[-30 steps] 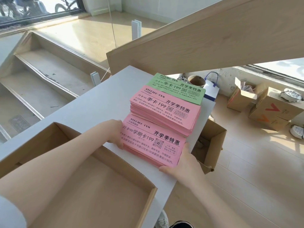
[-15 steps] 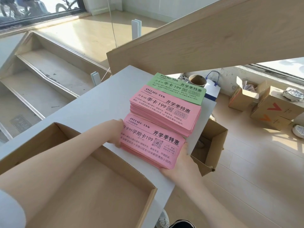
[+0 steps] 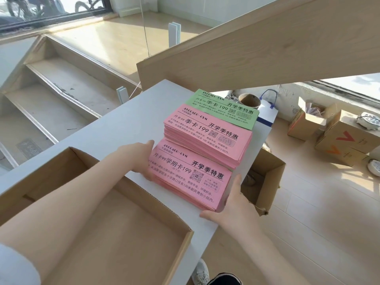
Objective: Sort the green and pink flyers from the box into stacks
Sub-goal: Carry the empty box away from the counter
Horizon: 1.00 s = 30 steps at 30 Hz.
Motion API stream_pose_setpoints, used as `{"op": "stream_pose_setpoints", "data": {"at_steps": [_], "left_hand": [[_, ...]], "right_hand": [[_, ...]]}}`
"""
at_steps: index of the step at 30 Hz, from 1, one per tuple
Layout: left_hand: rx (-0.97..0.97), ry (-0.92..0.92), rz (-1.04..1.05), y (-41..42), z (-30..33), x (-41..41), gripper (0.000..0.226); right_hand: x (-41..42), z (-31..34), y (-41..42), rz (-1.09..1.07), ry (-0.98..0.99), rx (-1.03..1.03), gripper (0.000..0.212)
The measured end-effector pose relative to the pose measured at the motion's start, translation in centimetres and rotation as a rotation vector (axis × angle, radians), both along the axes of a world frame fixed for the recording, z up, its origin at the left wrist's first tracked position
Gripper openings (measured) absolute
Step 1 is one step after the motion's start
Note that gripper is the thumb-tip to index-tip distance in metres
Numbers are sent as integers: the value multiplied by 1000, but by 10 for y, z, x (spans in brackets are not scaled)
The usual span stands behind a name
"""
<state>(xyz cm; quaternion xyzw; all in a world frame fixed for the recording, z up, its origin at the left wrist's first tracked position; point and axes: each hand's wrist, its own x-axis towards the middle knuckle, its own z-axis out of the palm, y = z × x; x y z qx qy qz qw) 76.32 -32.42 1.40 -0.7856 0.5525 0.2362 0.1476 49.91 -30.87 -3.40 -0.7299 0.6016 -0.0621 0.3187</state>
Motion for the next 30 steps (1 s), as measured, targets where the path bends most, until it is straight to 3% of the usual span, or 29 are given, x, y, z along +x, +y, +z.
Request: {"op": "stream_pose_setpoints", "data": {"at_steps": [3,7,10,15,20,24,27,30], "left_hand": [[-159,105,-34,7,23,-1,88],[-647,192,-60,16,52,-17,44],[-781,215,-42,26,63,-29,37],[-848,112,110,65,68,-28,40],[-960,10,479,145,65,-29,35],[-1007,-126,762,211,47,-43,29],[-962,-270,877,244,33,-58,35],[-730,-307,1182,268,31,-72,55]], "right_hand": [[-15,32,-9,57,106,-107,99],[-6,54,-35,207,-172,-207,41],[18,61,-50,393,-241,-216,25],[60,65,-59,663,-346,-165,25],[110,73,-41,891,-435,-45,36],[130,64,-17,988,-393,-91,43],[130,62,-8,983,-368,-112,37],[128,61,-5,1018,-155,-183,29]]}}
